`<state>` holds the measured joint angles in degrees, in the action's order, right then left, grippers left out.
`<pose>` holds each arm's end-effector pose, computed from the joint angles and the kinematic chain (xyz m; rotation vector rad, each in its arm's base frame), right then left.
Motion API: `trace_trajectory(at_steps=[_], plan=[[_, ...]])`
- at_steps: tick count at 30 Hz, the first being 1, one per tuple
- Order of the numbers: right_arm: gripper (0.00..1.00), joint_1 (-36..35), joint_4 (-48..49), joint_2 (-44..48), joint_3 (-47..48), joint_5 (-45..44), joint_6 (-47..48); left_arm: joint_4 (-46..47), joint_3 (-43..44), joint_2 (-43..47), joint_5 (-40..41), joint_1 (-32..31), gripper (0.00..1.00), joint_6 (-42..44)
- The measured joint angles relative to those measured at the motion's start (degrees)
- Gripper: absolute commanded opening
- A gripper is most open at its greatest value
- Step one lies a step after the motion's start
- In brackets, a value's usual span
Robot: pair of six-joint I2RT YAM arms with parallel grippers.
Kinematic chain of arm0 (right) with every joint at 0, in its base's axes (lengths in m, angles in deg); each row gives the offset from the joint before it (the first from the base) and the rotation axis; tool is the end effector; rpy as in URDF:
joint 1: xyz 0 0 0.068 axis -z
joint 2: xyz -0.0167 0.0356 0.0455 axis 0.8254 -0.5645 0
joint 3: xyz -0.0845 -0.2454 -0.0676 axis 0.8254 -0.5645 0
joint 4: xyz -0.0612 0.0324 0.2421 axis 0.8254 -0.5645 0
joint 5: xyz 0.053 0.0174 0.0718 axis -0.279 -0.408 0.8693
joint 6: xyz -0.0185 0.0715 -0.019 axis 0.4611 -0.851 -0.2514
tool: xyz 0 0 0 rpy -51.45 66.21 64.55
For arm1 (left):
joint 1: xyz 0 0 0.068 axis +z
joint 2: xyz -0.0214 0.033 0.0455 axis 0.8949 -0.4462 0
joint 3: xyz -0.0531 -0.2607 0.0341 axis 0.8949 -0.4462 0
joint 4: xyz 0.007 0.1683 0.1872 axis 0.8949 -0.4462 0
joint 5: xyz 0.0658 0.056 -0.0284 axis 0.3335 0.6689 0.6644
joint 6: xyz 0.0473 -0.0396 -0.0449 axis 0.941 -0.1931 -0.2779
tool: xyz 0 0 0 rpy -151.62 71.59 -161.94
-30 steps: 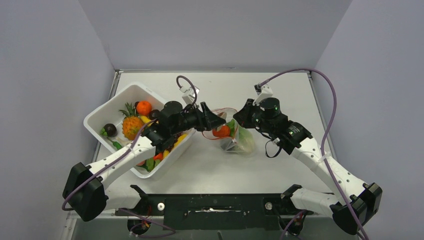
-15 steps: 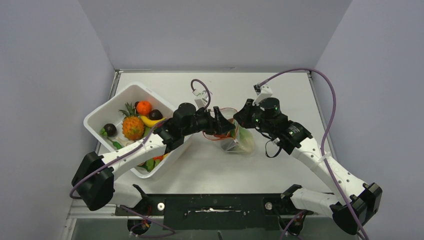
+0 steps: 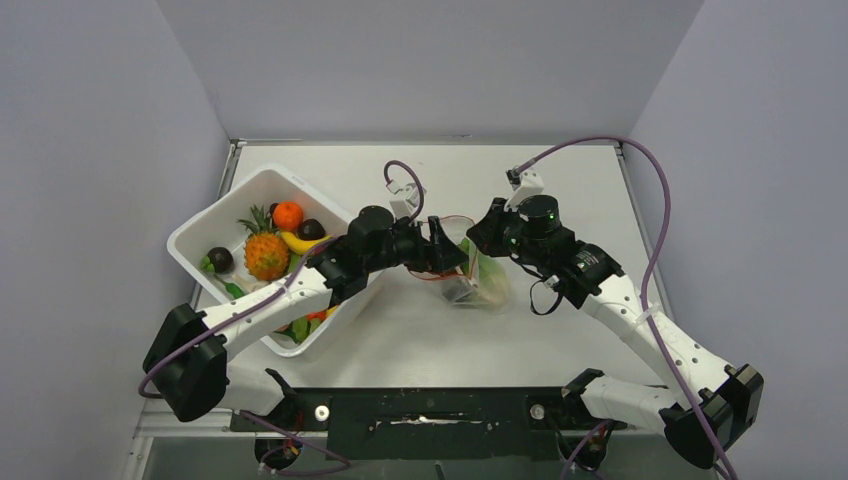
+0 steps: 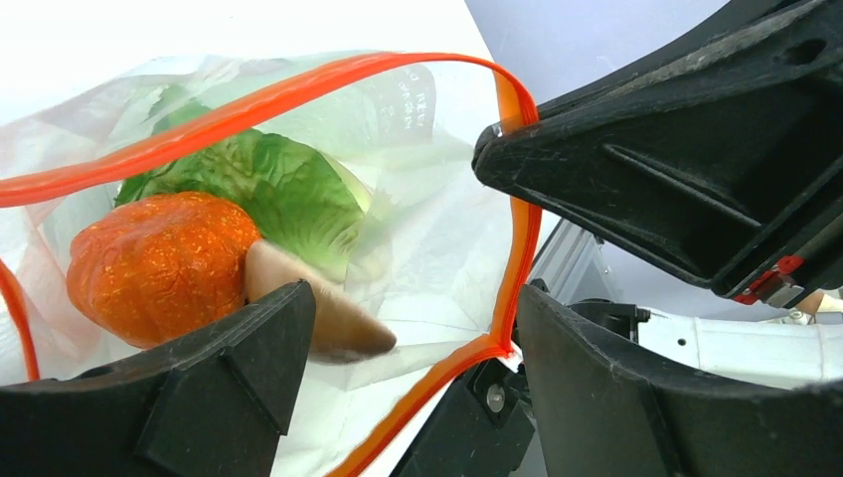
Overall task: Place the food in the zip-top bag and seal the zipper
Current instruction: Place the fake fruit in the zipper food storage bag.
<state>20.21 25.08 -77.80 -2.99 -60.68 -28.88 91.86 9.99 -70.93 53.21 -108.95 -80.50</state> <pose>0.2153 0.1514 0.3293 0.0240 2.1116 0.7497 0.2243 -0.2517 0.2832 0.2397 2.0700 -1.2590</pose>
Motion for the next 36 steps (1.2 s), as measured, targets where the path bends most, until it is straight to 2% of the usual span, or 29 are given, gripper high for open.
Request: trace_trajectory(at_steps=[9, 16, 20, 27, 31, 36], plan=[[0.00, 0.0, -0.1, 0.0, 0.0, 0.0, 0.6, -5.5, 1.1, 1.6, 1.9, 0.0, 0.70, 2.5], [0.00, 0.0, -0.5, 0.0, 0.1, 0.0, 1.0, -14.9, 4.5, 6.2, 8.2, 0.3, 0.67, 6.2], [0.00, 0.1, -0.7, 0.3, 0.1, 0.0, 1.0, -20.8, 7.2, 8.8, 12.3, 2.6, 0.66, 8.4], [0.00, 0.1, -1.0, 1.0, 0.1, 0.0, 1.2, -29.1, 7.6, 13.7, 15.8, 12.6, 0.63, 10.5], [0.00, 0.1, -1.2, 1.4, 0.1, 0.0, 1.4, -33.9, 7.6, 16.0, 16.5, 21.5, 0.62, 11.8], [0.00, 0.1, -1.2, 1.4, 0.0, 0.0, 1.7, -39.3, 7.3, 16.9, 17.6, 31.2, 0.67, 13.2]])
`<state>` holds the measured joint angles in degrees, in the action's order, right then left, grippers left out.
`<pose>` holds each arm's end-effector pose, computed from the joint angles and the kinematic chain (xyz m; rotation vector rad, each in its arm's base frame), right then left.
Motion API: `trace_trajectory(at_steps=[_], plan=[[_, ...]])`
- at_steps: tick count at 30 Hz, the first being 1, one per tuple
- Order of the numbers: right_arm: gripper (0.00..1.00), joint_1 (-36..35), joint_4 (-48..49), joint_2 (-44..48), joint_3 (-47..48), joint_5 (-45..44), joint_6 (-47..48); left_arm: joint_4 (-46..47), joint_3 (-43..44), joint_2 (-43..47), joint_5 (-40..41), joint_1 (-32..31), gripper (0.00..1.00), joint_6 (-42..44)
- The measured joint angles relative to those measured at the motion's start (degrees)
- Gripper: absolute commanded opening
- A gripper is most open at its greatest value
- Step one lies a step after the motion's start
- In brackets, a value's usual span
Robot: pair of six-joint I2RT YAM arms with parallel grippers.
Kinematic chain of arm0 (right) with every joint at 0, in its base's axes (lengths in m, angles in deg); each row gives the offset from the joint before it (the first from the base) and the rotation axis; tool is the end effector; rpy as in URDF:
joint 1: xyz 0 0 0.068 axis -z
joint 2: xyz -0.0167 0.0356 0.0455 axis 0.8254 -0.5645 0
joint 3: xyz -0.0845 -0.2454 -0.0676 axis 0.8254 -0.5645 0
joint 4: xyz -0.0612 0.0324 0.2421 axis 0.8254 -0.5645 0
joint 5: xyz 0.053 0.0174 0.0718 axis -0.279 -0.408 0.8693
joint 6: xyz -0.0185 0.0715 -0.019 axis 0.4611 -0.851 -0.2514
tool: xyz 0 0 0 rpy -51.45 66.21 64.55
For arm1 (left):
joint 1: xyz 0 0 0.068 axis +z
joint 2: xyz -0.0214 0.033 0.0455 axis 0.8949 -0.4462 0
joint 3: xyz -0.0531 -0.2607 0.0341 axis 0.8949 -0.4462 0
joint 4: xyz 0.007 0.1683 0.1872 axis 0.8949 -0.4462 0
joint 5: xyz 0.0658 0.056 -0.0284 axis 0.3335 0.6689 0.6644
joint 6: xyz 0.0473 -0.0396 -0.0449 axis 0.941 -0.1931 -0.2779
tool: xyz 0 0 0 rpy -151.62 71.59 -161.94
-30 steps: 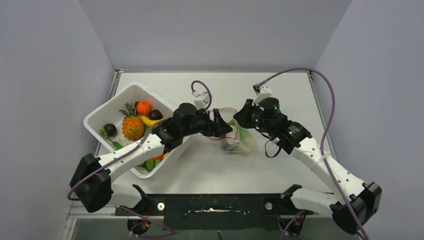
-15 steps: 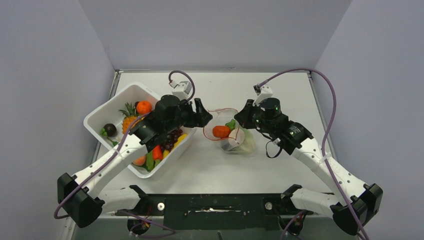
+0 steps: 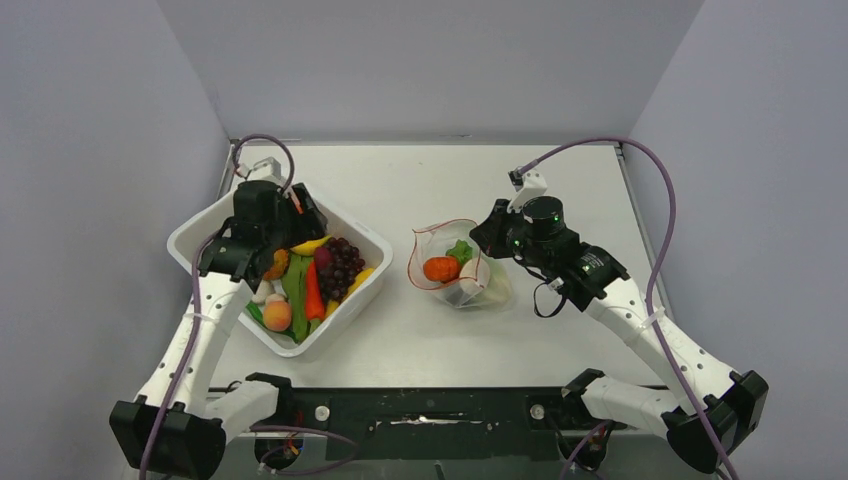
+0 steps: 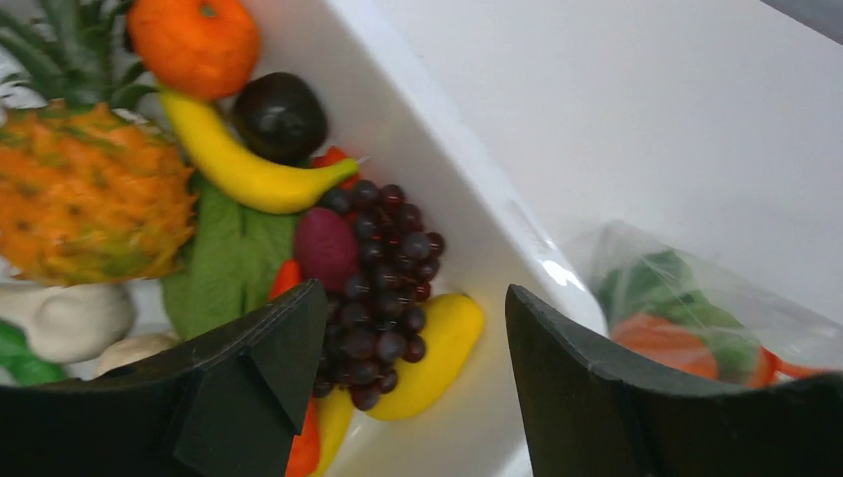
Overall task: Place the food in the zip-top bag and seal the zipper
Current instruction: Place the fake fruit in the zipper food storage bag, then pick up the fake fruit from the bin.
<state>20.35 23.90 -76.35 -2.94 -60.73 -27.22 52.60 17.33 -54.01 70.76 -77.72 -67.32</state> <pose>0.2102 0.1469 0.3332 -0.0033 2.1016 0.7329 0.2417 -0.0582 0.3254 -0.3249 2.1391 -0.4026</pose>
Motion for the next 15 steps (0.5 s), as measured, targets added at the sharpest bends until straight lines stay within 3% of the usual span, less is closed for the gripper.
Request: trace_trajectory(at_steps=[7, 15], plan=[[0.00, 0.1, 0.3, 0.0, -0.3, 0.0, 0.4, -3.9, -2.9, -0.7, 1.3, 11.8, 0.77, 3.3], [0.00, 0.1, 0.4, 0.0, -0.4, 0.0, 1.0, -4.0, -3.0, -7.0, 3.2, 19.7, 0.76, 6.3]])
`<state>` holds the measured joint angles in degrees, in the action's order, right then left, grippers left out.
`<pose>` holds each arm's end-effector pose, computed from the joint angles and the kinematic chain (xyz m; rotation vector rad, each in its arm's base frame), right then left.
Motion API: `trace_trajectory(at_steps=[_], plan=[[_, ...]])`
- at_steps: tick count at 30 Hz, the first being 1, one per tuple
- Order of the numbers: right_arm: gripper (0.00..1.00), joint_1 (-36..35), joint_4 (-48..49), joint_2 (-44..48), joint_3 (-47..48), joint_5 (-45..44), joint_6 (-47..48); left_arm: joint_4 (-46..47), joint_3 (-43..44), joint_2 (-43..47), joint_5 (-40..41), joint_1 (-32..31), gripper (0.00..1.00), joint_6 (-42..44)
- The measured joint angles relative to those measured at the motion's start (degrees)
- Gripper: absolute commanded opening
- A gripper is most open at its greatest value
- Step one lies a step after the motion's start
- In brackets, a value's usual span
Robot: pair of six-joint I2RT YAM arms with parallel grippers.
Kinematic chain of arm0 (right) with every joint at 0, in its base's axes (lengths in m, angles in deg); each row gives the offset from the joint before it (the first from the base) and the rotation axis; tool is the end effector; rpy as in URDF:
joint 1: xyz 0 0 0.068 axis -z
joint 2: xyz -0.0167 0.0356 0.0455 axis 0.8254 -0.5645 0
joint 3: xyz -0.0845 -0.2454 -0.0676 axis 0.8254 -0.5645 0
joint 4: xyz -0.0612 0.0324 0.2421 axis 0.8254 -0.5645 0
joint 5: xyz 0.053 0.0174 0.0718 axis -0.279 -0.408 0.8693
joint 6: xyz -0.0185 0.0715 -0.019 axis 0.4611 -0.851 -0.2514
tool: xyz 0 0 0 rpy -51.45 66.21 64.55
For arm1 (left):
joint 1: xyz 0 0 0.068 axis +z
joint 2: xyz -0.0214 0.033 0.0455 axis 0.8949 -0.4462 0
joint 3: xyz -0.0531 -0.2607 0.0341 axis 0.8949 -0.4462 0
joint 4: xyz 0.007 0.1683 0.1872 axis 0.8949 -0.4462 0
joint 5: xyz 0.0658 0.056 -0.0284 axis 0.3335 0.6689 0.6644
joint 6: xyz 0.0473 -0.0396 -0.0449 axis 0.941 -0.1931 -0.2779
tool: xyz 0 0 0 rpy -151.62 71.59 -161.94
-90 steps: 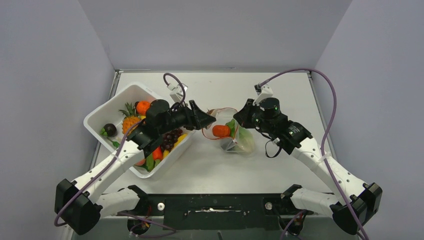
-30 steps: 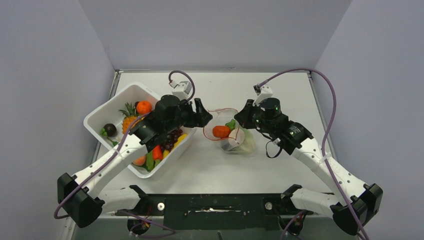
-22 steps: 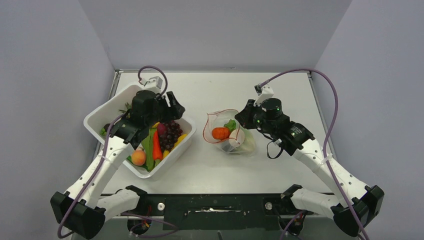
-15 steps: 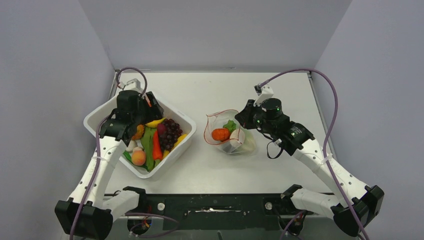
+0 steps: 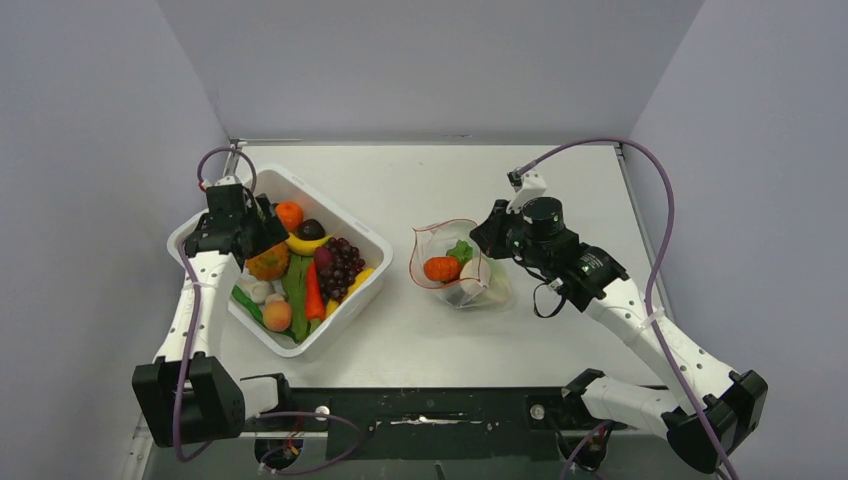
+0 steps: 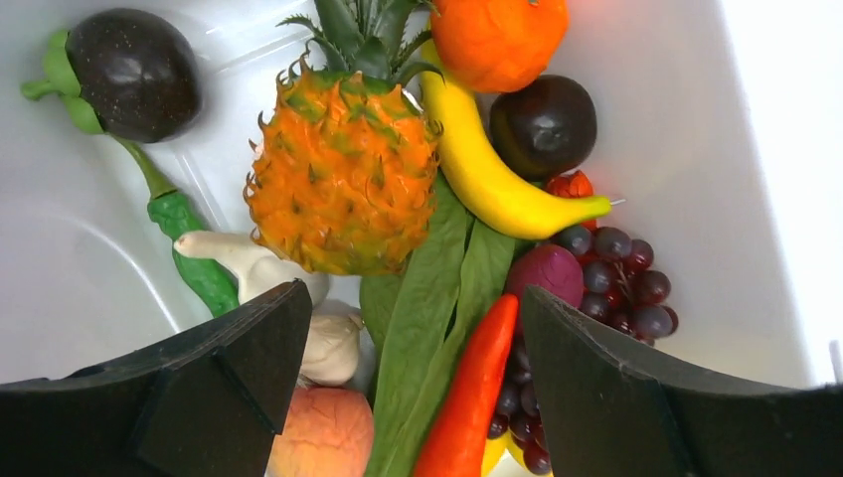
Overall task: Place the food in the zip-top bag and seal the zipper
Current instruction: Pick up the fake fruit from the bin.
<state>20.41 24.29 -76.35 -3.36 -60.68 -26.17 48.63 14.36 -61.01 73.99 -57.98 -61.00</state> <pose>0.2106 0.1469 0.3314 -0.0221 2.0995 0.7219 0.2605 0.0318 0.2714 -0.6467 2.2854 -0.0313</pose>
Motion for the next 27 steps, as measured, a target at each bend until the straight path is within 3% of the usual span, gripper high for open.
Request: trace_trajectory(at_steps=[6, 12, 20, 27], plan=[[0.00, 0.0, 0.0, 0.0, 0.0, 0.0, 0.9, 2.9, 3.0, -5.9, -1.2, 0.6, 0.67, 1.1], [0.00, 0.3, 0.0, 0.0, 0.0, 0.0, 1.5, 10.4, 3.6, -9.0, -7.7, 3.6, 0.60, -3.3], [0.00, 0.4, 0.3, 0.1, 0.0, 0.0, 1.5, 24.6, 2.0, -14.1, -16.1, 6.8, 0.62, -13.0], [0.00, 0.4, 0.1, 1.6, 0.0, -0.1, 1.5, 27.5, 1.9, -21.0, -15.5, 6.7, 0.62, -17.1]])
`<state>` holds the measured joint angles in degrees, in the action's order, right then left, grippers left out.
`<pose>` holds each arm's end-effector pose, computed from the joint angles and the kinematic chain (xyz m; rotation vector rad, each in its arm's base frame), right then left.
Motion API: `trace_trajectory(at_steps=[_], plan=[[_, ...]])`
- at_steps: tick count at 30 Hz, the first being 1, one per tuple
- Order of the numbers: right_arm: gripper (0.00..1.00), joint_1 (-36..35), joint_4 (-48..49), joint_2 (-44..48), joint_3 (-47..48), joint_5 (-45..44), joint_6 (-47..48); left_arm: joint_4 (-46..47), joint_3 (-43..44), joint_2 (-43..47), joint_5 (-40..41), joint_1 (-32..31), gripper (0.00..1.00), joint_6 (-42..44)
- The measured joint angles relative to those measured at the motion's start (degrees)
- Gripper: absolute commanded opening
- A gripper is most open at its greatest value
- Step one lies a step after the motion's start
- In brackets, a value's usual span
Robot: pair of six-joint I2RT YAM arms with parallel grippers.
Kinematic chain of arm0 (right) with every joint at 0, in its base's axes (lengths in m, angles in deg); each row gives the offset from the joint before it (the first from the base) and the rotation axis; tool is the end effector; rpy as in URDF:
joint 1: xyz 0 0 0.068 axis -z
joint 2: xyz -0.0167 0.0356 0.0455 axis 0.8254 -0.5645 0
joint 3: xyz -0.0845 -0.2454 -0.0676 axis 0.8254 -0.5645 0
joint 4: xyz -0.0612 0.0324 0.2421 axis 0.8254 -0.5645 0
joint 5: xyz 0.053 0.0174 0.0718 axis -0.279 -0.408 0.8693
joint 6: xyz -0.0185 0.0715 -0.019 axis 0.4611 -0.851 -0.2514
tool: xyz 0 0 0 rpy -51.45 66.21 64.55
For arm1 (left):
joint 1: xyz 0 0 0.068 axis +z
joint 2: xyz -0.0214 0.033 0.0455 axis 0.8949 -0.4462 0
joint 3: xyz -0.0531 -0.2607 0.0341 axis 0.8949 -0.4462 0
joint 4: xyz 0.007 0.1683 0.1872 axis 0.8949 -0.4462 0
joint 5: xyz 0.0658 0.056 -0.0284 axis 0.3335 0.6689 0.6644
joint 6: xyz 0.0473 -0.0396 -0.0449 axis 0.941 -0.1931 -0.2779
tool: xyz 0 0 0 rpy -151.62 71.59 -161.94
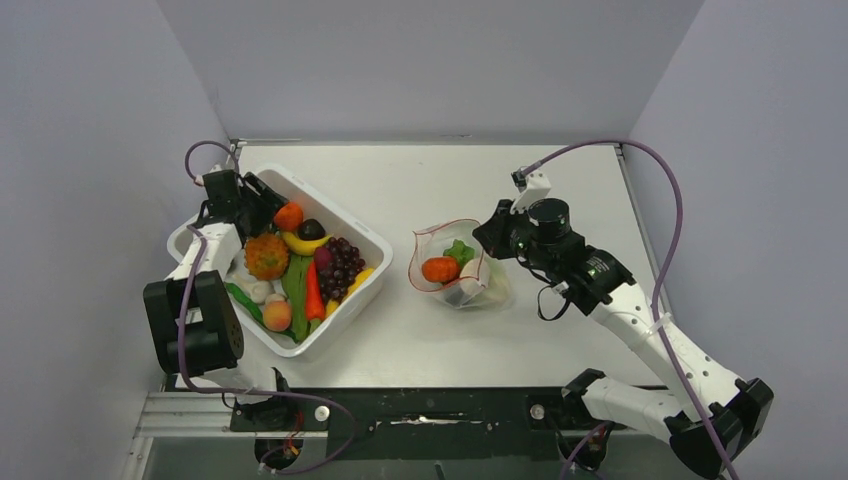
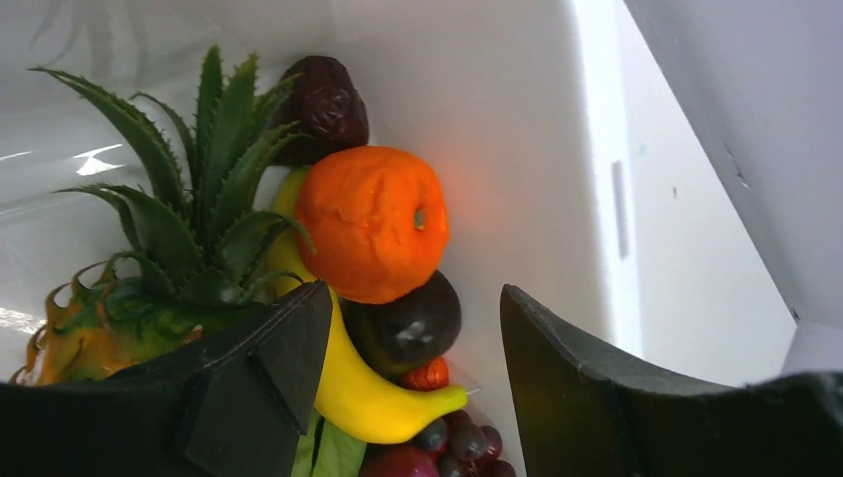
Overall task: Place the food in the zip-top bag and seal the zipper
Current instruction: Pick up the fake fruit from the bin.
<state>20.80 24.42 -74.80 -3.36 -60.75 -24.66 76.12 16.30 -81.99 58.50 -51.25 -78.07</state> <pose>0.2068 0.1421 0.3380 -0.0406 2.0654 0.7145 0.3546 0.0659 0.2250 -0.9259 2.0633 -0.4576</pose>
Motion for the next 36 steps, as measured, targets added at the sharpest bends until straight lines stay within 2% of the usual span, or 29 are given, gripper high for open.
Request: trace_trajectory(at_steps=[8, 16, 36], plan=[[0.00, 0.0, -1.1, 1.6, 0.0, -0.8, -0.2, -0.2, 1.1, -3.2, 3.7, 0.0, 0.67, 3.0], [0.00, 0.0, -1.2, 1.9, 0.0, -1.3, -0.4, 0.1, 2.2, -7.0, 3.4, -0.1, 0.67, 5.8], [0.01, 0.0, -1.5, 3.0, -0.9, -2.3, -0.6, 2.8, 4.5, -11.5, 0.4, -0.8, 0.68, 6.9]])
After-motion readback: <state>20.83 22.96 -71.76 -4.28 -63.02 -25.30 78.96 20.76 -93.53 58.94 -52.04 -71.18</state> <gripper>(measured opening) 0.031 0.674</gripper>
